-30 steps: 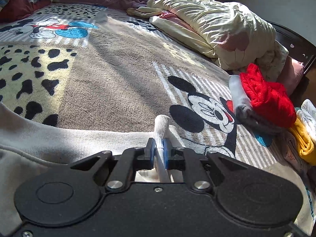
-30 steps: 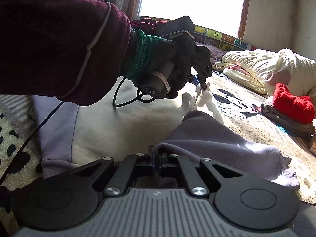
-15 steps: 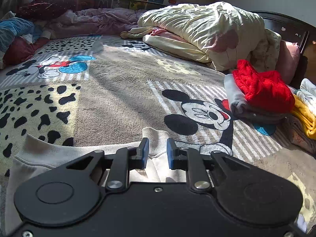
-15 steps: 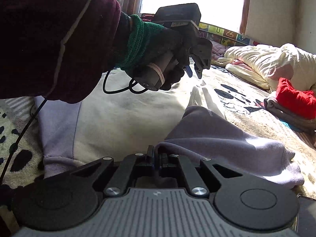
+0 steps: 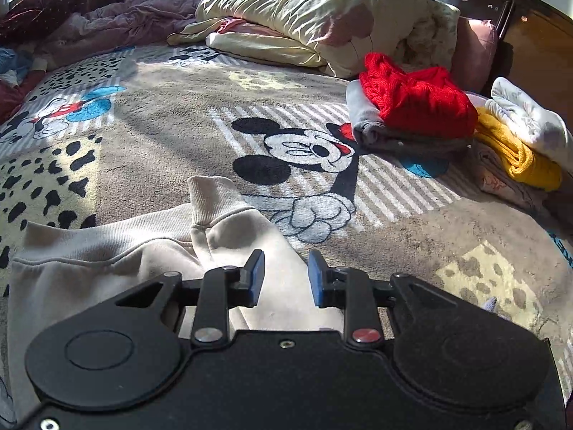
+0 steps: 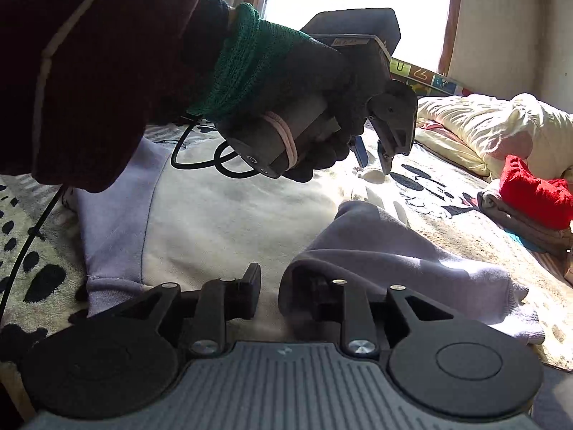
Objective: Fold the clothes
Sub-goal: 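Grasp the other lavender sleeve cuff with the left gripper and lift it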
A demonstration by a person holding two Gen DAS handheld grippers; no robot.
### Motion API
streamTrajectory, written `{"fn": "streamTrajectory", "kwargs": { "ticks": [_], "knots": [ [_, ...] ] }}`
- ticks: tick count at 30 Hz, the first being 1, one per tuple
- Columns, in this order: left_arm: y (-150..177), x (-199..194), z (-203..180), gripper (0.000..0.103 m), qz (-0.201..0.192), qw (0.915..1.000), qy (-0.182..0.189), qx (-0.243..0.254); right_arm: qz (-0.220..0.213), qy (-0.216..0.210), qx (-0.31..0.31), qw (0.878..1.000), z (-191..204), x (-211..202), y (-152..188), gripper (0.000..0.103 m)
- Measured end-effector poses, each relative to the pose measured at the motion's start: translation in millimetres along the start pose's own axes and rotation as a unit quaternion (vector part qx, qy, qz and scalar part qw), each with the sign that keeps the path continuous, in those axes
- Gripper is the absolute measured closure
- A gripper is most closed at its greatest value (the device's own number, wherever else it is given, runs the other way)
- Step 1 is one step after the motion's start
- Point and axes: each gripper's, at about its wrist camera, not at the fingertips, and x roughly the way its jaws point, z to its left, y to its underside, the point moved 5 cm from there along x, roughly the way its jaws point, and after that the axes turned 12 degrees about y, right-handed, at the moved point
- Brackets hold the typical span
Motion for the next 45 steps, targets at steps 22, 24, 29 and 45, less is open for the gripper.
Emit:
{"fn": "streamTrajectory", "kwargs": {
  "ticks": [22, 24, 29, 45],
  "knots": [
    [6, 107, -156, 0.07, 0.266, 0.9314, 0.174, 0.177, 0.017, 0.006, 0.033, 0.999, -21, -23, 18, 0.058],
    [6, 105, -156, 0.094, 0.262, 0.9313, 0.176, 0.181, 0.018, 0.005, 0.035, 0.999, -22, -22, 19, 0.058],
    [-16, 36, -142, 0.096, 0.14, 0.9511, 0.234, 0.146, 0.022, 0.004, 0.039, 0.999, -23, -20, 20, 0.058],
    [-14, -139, 17, 0.096, -0.175, 0.9541, 0.237, -0.055, 0.004, 0.009, 0.071, 0.997, -32, -27, 20, 0.057]
  ]
}}
